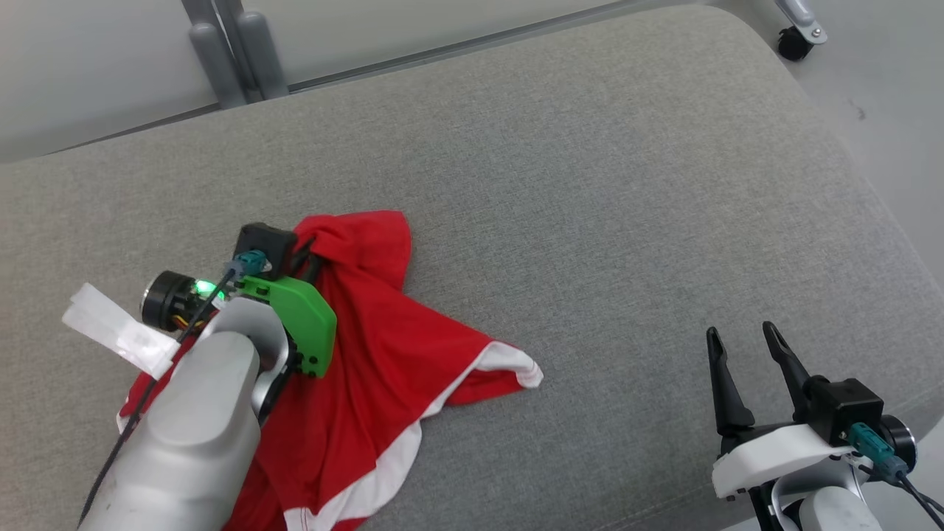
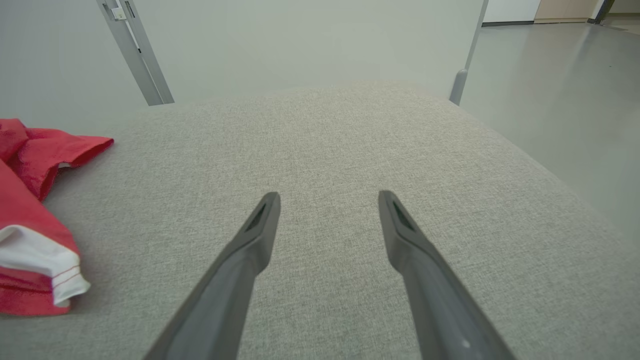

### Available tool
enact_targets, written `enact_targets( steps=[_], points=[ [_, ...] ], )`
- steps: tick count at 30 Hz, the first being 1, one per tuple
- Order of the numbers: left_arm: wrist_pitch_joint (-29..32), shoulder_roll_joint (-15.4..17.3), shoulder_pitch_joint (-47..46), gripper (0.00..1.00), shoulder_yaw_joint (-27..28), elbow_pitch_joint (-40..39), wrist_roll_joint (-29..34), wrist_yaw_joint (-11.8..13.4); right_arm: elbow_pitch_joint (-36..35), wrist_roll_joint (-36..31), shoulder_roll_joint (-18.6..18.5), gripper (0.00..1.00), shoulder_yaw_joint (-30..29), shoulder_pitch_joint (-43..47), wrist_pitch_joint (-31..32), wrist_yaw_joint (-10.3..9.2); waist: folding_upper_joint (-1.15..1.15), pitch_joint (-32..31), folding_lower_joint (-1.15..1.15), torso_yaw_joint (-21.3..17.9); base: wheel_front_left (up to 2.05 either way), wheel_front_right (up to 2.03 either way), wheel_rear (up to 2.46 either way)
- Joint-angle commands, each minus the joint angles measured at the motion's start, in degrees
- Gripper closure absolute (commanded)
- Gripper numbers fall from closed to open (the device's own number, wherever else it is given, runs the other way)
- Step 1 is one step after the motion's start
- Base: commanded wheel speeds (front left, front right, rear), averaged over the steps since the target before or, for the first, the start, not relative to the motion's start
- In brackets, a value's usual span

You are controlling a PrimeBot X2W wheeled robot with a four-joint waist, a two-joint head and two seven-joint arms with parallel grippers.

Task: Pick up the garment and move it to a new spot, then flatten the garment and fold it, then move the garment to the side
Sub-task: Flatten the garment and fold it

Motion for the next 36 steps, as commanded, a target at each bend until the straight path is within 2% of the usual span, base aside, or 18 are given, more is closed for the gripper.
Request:
enact_targets(
  steps=[1, 11, 12, 13, 14, 21, 24, 30, 36],
  points=[
    [-1.85, 0.48, -2.48, 1.0, 0.49, 0.93, 0.28, 0.27, -0.07, -0.19, -0.05, 0.0, 0.41, -1.04, -0.18, 0.0, 0.0, 0.94, 0.0, -1.44, 0.0, 0.0, 0.0],
    [-11.61, 1.77, -11.75, 1.0, 1.58, 8.61, 1.95, 1.56, 0.28, -0.35, -0.05, 0.0, 0.55, -1.24, -0.18, -0.01, 0.0, 2.34, 0.0, -4.2, 0.0, 0.0, 0.0],
    [-11.56, 1.25, -11.36, 0.84, 1.51, 9.86, 1.37, 1.09, 0.36, -0.35, -0.05, 0.0, 0.5, -1.16, -0.18, 0.0, 0.0, 2.33, 0.0, -4.21, 0.0, 0.0, 0.0],
    [-10.98, 0.68, -10.63, 0.52, 1.21, 11.5, 0.87, 0.5, 0.49, -0.35, -0.05, 0.0, 0.5, -1.06, -0.18, 0.0, 0.0, 2.2, 0.0, -4.22, 0.0, 0.0, 0.0],
    [-10.9, 0.39, -10.27, 0.0, 0.86, 12.51, 0.93, 0.11, 0.63, -0.35, -0.05, 0.0, 0.57, -0.92, -0.18, -0.01, 0.0, 2.0, 0.0, -4.22, 0.0, 0.0, 0.0],
    [-12.52, -2.71, -6.24, 0.0, 1.87, 15.97, -2.85, -1.2, 1.02, 0.07, -0.09, 0.0, -0.14, -0.1, -0.18, -0.01, 0.0, -0.68, 0.0, -1.74, 0.0, 0.0, 0.0],
    [-13.26, -3.68, -3.29, 0.0, 3.79, 12.69, -4.02, 0.03, 0.51, -0.62, -0.08, 0.0, -1.45, 0.76, -0.18, 0.0, 0.0, -2.59, 0.0, 0.34, 0.0, 0.0, 0.0],
    [-13.26, -4.12, 11.57, 0.0, 10.76, -8.76, -2.99, 4.33, -1.71, -2.19, -0.08, 0.0, -5.65, 3.29, -0.18, 0.0, 0.0, -7.54, 0.0, 5.62, 0.0, 0.0, 0.0],
    [-13.27, -4.18, 27.98, 0.0, 15.61, -26.99, 1.21, 6.46, -3.89, -4.63, -0.76, 0.0, -7.73, 5.2, -0.18, 0.0, 0.0, -10.92, 0.0, 10.44, 0.0, 0.0, 0.0]
  ],
)
